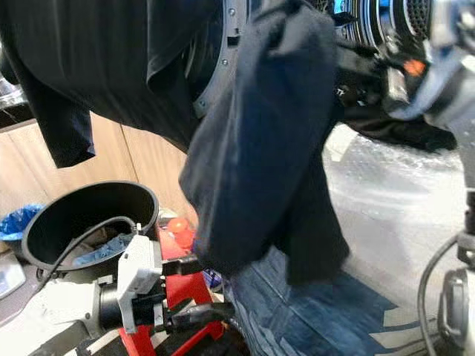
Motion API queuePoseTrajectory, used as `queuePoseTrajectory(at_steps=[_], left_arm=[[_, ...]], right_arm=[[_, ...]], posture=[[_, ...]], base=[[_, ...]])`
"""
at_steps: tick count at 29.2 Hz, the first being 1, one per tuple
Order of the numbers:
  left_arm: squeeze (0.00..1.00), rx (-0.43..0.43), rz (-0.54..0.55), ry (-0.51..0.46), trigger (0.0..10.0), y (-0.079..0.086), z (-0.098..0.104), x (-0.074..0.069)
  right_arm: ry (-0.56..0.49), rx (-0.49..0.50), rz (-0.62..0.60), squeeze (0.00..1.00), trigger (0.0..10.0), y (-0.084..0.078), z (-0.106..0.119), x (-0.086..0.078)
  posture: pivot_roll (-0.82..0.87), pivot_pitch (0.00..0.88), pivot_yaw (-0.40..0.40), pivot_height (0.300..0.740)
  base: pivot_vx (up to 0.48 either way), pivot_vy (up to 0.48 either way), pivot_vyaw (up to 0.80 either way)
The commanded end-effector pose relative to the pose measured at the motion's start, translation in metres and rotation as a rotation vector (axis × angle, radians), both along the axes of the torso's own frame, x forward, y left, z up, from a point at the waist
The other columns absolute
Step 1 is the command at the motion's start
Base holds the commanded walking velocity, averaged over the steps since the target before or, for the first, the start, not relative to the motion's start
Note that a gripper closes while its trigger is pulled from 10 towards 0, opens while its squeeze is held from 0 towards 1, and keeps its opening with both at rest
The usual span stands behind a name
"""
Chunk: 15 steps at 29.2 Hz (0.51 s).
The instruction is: Clothes washing
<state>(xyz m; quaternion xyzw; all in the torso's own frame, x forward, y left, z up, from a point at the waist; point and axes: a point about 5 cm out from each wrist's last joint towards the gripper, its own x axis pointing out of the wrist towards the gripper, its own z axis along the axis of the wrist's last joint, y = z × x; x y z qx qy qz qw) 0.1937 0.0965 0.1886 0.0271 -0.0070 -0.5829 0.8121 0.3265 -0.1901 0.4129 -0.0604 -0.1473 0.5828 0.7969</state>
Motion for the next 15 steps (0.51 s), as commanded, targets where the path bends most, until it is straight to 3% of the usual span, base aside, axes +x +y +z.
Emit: queuePoseTrajectory(at_steps=[1,4,6,11,15], left_arm=[[0.00,0.007,-0.001,-0.006,10.0,-0.004,0.002,-0.007],[0.00,0.002,0.008,-0.002,10.0,-0.005,0.001,-0.009],[0.00,-0.006,0.038,0.012,10.0,-0.006,-0.001,-0.014],[0.00,-0.012,0.052,0.024,10.0,-0.007,-0.002,-0.018],[0.00,-0.022,0.066,0.045,10.0,-0.009,-0.003,-0.023]], right_arm=[[-0.020,0.000,-0.108,0.00,10.0,-0.003,0.010,0.008],[-0.018,-0.012,-0.162,0.00,10.0,-0.003,0.011,0.016],[0.009,0.026,-0.325,0.00,10.0,-0.010,0.017,0.035],[0.004,0.062,-0.453,0.00,10.0,-0.020,0.021,0.044],[0.022,0.106,-0.632,0.00,10.0,-0.035,0.021,0.052]], posture=[[0.00,0.000,-0.095,0.740],[0.01,0.000,-0.102,0.740],[0.02,0.000,-0.116,0.740],[0.02,0.000,-0.126,0.740],[0.03,0.015,-0.133,0.740]], base=[[0.000,0.000,0.00],[0.000,0.000,0.00],[0.000,0.000,0.00],[0.000,0.000,0.00],[0.000,0.000,0.00]])
